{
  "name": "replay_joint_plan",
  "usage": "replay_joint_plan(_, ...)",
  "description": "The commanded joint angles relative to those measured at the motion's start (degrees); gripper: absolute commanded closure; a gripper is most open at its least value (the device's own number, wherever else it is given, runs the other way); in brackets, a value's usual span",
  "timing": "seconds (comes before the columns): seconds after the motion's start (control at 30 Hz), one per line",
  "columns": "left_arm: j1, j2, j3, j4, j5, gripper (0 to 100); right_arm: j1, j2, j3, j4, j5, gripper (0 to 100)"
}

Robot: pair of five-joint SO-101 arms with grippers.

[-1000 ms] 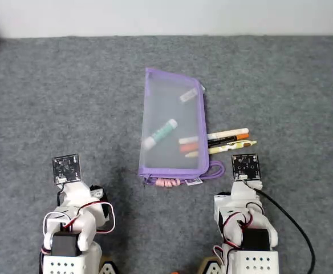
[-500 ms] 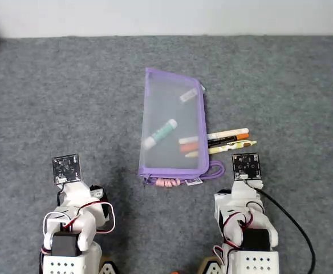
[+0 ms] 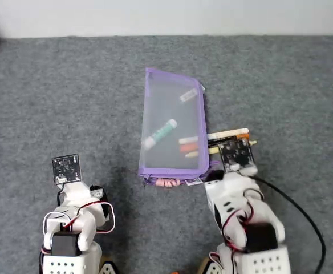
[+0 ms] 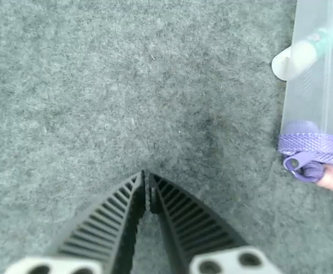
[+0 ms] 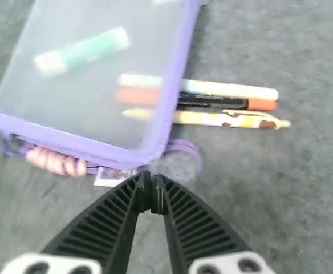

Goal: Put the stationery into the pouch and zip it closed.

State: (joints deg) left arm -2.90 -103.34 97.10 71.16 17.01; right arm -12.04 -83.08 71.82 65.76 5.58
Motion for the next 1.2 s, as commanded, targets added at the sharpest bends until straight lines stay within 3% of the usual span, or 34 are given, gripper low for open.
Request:
replay_joint_plan(0.0, -0.18, -0.62, -0.57, 0.35, 0.44, 99, -2.15, 14.37, -10.20, 0.40, 4.75, 99.0)
replay_joint_plan(0.37, -0.18, -0.62, -0.57, 0.35, 0.44, 99, -4.79, 44.00, -25.14, 0.31, 32.62, 97.2)
replay_joint_plan(0.57, -0.18, -0.62, -0.57, 0.35, 0.44, 99, -13.67, 50.59, -26.81, 0.22, 33.32, 96.2)
replay_joint_plan(0.8, -0.18, -0.62, -0.57, 0.35, 0.44, 99, -22.55, 56.66, -27.43, -0.22, 33.49, 80.5)
replay_joint_plan(1.17, -0.18, -0.62, -0.57, 0.35, 0.44, 99, -25.10, 69.49, -32.88, -5.05, 39.03, 80.5)
